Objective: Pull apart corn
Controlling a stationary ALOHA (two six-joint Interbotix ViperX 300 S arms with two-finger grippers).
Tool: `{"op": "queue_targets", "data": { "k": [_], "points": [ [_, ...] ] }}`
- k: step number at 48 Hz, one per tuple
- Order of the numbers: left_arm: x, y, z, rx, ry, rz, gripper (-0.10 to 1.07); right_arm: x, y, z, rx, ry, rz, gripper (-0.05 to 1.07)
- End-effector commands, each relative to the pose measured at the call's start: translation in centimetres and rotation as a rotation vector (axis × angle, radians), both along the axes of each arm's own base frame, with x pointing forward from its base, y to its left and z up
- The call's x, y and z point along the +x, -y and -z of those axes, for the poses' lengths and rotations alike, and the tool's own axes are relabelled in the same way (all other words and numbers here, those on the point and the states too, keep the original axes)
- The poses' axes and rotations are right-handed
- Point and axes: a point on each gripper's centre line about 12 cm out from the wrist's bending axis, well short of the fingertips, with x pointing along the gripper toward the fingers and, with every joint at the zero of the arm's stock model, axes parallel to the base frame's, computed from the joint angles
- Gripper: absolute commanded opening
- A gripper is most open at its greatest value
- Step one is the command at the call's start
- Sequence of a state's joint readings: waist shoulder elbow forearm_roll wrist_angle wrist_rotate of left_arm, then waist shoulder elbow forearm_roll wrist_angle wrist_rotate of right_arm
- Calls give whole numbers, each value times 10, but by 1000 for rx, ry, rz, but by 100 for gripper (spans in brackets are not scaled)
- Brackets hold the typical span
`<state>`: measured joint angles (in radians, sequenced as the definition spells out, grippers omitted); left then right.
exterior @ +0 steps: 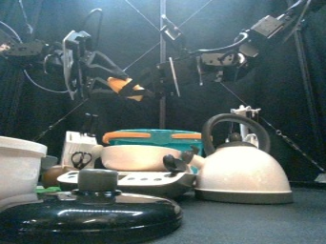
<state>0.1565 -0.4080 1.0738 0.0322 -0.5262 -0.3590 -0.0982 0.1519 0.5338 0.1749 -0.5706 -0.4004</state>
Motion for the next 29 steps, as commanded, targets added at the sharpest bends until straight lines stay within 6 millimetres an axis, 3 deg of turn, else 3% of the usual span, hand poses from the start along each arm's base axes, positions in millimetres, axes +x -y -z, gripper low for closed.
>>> {"op": "queue_targets", "data": {
  "k": [1, 29],
  "points": [
    [2, -3, -6, 6, 19, -7, 59, 0, -1, -23, -7, 47, -6, 63],
    [-2, -3, -4, 7, 15, -9, 59, -6, -6, -26, -4, 12, -25, 47]
  ]
}}
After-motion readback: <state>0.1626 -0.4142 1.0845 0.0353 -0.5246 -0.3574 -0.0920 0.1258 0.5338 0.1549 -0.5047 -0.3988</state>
